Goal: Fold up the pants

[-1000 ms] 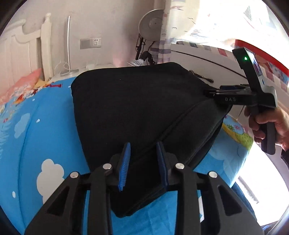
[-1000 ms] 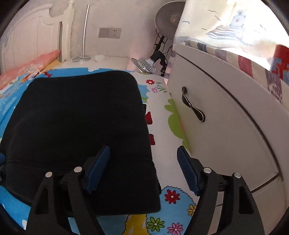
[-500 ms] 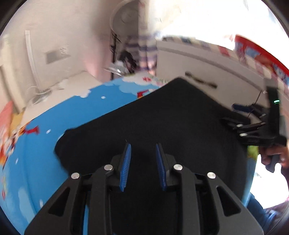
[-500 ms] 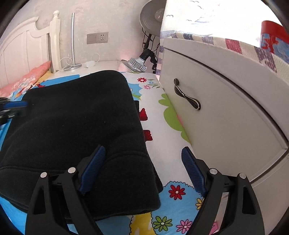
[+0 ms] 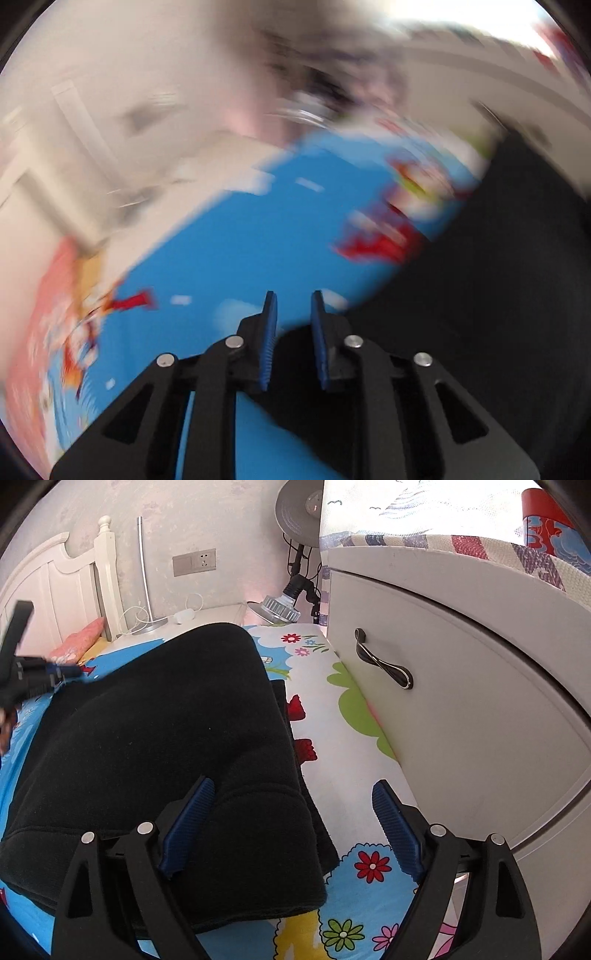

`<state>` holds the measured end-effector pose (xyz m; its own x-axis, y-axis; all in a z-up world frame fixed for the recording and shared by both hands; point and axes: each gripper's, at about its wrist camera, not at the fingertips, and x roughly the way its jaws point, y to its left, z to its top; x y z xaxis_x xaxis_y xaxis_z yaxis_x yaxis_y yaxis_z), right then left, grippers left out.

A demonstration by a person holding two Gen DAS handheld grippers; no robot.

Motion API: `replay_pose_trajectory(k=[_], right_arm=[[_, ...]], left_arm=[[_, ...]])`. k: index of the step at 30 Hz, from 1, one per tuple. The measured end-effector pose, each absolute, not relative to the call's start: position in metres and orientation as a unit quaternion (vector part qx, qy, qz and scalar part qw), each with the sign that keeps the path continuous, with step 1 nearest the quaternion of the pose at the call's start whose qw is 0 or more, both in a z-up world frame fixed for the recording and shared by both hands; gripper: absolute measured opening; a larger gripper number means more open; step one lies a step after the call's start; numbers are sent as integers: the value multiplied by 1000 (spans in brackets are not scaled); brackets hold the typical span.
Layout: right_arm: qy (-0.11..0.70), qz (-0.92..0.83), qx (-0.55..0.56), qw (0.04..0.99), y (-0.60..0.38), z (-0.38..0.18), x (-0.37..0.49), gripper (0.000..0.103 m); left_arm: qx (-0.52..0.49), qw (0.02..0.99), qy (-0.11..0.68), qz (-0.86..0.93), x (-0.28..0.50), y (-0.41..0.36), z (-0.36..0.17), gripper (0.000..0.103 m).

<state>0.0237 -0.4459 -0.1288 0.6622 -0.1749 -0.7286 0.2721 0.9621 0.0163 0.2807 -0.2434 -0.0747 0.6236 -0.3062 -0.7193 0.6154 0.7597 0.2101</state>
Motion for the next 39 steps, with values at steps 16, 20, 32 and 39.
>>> replay_pose_trajectory(k=[16, 20, 32, 39], right_arm=[[390, -122, 80, 909, -450, -132, 25, 84], [391, -124, 77, 909, -448, -131, 24, 84], [394, -128, 83, 906, -448, -131, 25, 84], [397, -143, 70, 904, -443, -129, 22, 83]], left_arm=[[309, 889, 256, -218, 268, -239, -52, 59], [303, 764, 350, -449, 237, -262, -76, 59], [196, 876, 285, -337, 281, -303, -25, 63], [210, 778, 400, -436, 253, -459, -103, 12]])
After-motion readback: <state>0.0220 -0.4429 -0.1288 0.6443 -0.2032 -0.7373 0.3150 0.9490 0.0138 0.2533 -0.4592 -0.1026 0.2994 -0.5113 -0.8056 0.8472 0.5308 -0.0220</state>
